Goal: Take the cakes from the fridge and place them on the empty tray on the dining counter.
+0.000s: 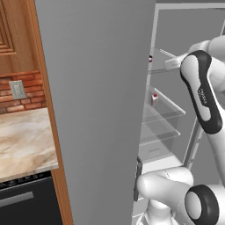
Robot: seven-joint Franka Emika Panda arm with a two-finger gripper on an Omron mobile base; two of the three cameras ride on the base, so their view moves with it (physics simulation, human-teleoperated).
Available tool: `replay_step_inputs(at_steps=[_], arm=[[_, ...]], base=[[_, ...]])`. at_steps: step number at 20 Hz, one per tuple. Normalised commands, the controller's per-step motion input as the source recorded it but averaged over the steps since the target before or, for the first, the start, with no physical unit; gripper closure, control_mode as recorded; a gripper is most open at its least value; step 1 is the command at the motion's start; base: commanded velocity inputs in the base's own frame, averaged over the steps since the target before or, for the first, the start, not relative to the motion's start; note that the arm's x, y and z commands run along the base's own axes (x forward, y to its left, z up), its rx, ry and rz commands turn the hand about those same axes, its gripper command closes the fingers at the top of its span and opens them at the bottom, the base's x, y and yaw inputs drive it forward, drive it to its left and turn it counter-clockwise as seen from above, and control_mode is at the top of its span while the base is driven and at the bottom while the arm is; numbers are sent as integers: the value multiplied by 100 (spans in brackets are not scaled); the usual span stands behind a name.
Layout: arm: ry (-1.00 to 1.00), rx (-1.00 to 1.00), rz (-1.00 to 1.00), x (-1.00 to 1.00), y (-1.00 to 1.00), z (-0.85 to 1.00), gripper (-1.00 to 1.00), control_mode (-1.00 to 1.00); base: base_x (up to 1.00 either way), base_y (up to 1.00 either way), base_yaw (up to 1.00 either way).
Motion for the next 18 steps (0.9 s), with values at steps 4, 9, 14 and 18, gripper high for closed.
replay_step_inputs(at_steps=[4,9,14,18], arm=[[0,0,3,36,0,0,-100,-100],[0,0,8,36,0,0,-100,-100],[0,0,8,38,0,0,-100,-100],[0,0,5,34,0,0,-100,-100]], base=[[0,0,0],[0,0,0],[0,0,0],[0,0,0]])
